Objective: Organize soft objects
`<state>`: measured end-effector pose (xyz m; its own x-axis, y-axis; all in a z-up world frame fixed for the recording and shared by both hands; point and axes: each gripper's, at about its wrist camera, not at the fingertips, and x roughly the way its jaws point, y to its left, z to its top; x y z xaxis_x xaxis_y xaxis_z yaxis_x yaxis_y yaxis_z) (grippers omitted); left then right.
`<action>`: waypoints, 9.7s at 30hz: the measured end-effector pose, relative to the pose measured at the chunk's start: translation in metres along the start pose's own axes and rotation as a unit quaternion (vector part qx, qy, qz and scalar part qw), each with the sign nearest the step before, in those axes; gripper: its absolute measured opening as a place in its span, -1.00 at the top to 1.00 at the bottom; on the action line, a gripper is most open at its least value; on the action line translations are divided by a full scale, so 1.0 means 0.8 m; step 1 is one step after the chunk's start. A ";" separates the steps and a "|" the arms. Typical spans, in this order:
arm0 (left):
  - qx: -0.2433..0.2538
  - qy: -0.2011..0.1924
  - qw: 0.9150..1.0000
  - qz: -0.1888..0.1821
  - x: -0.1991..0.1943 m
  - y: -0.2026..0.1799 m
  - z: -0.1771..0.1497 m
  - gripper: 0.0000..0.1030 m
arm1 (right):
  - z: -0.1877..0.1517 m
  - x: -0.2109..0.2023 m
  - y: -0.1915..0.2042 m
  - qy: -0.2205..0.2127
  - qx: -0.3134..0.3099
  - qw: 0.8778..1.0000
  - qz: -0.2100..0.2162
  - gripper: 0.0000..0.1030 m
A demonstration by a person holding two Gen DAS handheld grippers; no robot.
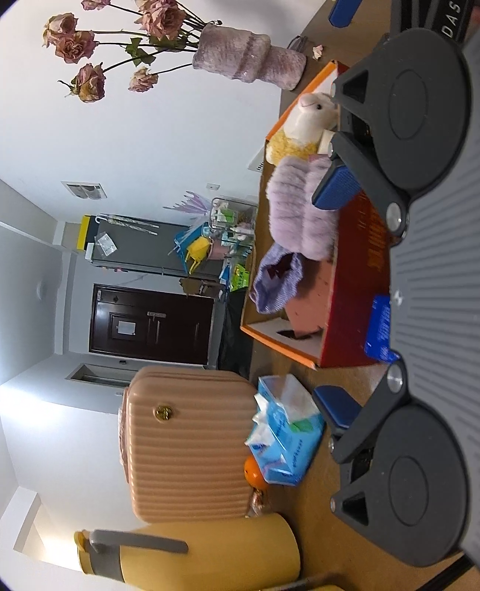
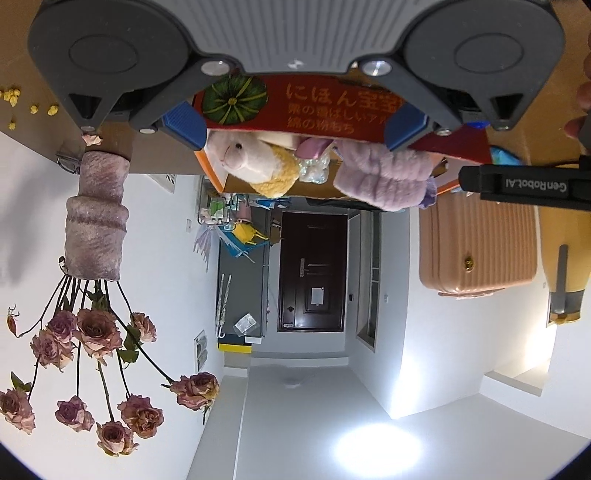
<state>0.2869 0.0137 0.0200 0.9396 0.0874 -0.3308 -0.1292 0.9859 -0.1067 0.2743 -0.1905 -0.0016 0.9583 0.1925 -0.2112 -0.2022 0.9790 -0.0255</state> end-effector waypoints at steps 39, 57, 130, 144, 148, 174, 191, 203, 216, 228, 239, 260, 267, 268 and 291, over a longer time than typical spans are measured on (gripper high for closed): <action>-0.009 0.069 0.997 0.028 -0.028 0.066 -0.023 -1.00 | -0.026 0.054 0.062 0.186 0.003 0.982 0.029 -0.70; -0.009 0.078 0.996 0.041 -0.018 0.076 -0.026 -1.00 | -0.026 0.091 0.060 0.218 0.017 0.975 0.036 0.27; 0.049 0.171 0.983 0.034 0.083 0.008 -0.042 -0.03 | -0.015 0.078 -0.052 0.135 0.030 0.990 -0.001 0.33; 0.039 0.140 0.989 0.016 0.061 0.008 -0.031 -0.02 | -0.013 0.072 -0.048 0.121 0.030 0.992 0.004 0.33; 0.037 0.128 0.991 0.011 0.053 0.007 -0.026 -0.02 | -0.011 0.069 -0.048 0.110 0.030 0.993 0.005 0.33; 0.034 0.008 0.999 -0.001 0.003 -0.016 0.029 -0.02 | 0.014 0.057 -0.036 0.009 0.039 0.999 0.020 0.33; 0.014 -0.028 0.999 0.007 0.042 -0.031 0.060 -0.02 | 0.032 0.103 -0.021 -0.016 0.051 0.998 0.019 0.33; 0.017 -0.037 0.999 0.010 0.093 -0.050 0.073 -0.02 | 0.041 0.145 -0.016 -0.021 0.051 0.998 0.020 0.33; 0.026 -0.037 0.999 0.020 0.144 -0.059 0.076 -0.02 | 0.047 0.185 -0.007 -0.022 0.040 0.999 0.022 0.33; 0.032 -0.020 0.999 0.029 0.184 -0.062 0.074 -0.02 | 0.048 0.209 -0.003 -0.014 0.033 0.999 0.019 0.33; 0.052 -0.015 0.998 0.028 0.211 -0.065 0.071 -0.02 | 0.049 0.225 -0.006 -0.003 0.025 0.999 0.020 0.33; 0.046 -0.027 0.998 0.024 0.206 -0.061 0.072 -0.60 | 0.046 0.217 -0.006 -0.011 0.028 0.999 0.010 -0.17; 0.037 -0.054 0.997 0.031 0.192 -0.060 0.073 -1.00 | 0.045 0.207 -0.009 -0.023 0.040 0.999 0.000 -0.80; 0.035 -0.057 0.997 0.029 0.189 -0.061 0.074 -1.00 | 0.044 0.206 -0.010 -0.024 0.041 0.999 -0.002 -0.87; 0.053 -0.107 0.993 0.012 0.025 -0.029 0.033 -1.00 | 0.020 0.035 -0.044 -0.056 0.027 0.998 -0.024 -1.00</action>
<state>0.3172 -0.0040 0.0405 0.9840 0.1282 -0.1240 -0.1291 0.9916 0.0014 0.3116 -0.2186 0.0090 0.9838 0.1485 -0.1004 -0.1472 0.9889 0.0204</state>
